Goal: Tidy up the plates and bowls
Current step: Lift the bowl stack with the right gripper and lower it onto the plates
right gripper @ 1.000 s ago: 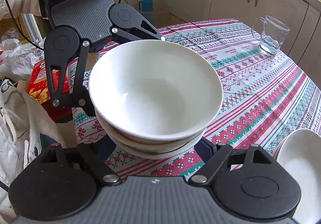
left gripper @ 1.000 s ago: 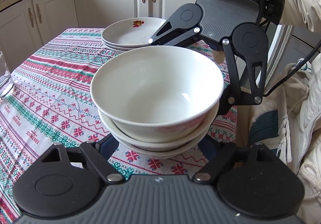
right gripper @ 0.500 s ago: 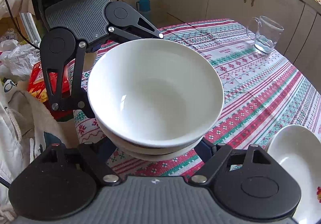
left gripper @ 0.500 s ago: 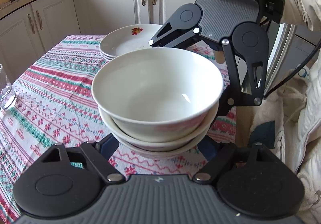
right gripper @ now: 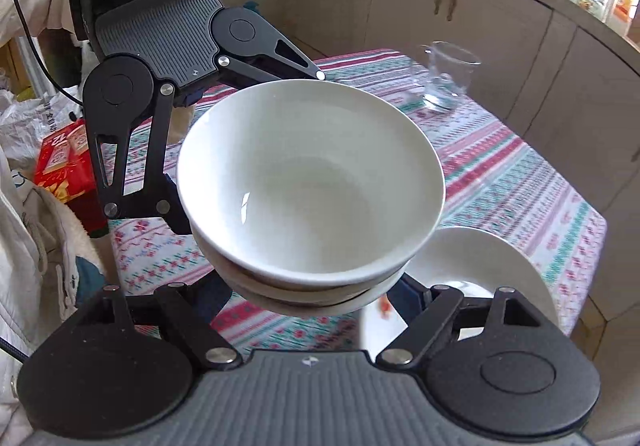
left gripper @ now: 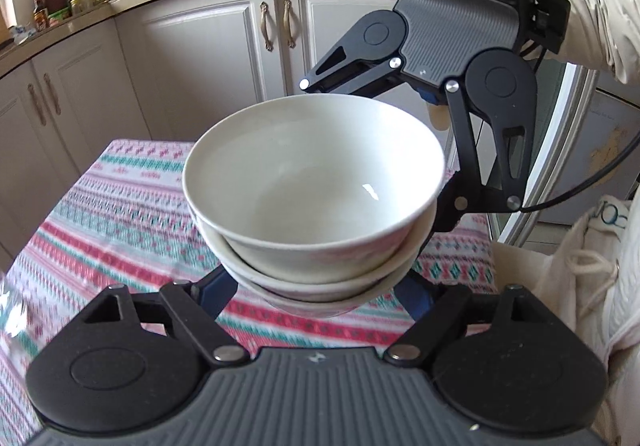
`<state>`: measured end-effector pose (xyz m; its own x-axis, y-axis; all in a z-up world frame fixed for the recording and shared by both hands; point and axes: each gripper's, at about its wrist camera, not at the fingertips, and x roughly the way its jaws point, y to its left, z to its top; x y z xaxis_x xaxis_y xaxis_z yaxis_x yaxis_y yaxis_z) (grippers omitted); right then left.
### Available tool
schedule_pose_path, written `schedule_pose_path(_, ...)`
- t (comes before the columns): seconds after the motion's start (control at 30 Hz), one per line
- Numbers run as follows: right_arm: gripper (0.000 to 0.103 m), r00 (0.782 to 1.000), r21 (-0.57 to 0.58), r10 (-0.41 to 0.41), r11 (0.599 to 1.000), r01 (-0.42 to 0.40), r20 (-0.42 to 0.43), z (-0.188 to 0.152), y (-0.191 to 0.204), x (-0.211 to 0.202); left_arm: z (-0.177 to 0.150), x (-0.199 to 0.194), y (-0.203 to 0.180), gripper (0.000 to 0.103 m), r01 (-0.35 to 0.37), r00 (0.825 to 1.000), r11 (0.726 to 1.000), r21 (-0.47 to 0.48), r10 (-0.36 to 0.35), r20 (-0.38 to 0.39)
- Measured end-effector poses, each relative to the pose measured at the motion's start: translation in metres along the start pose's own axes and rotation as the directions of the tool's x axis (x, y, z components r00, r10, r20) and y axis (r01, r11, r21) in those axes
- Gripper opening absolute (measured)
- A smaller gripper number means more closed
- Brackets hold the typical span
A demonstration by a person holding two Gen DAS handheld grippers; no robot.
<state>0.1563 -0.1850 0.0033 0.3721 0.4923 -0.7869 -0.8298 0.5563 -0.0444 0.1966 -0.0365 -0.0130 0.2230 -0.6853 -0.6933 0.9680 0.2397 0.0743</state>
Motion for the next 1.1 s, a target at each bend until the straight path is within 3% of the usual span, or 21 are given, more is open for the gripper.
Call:
schedule_pose_path(0.43,0.087,0.996,0.074,-0.083,0.994,0.085,-0.033,-0.032,-0.069,-0.015,0.049,0.069,0.035,0.084,0.068,0.998,0.995,0.068,-0.067,-0.009)
schedule_pose_path(1.1,0.086,0.996,0.143,-0.071,0.986,0.079,-0.062,-0.059,-0.100,-0.002,0.051,0.102,0.052,0.084,0.119,0.992,0.992,0.035,-0.117,-0.040)
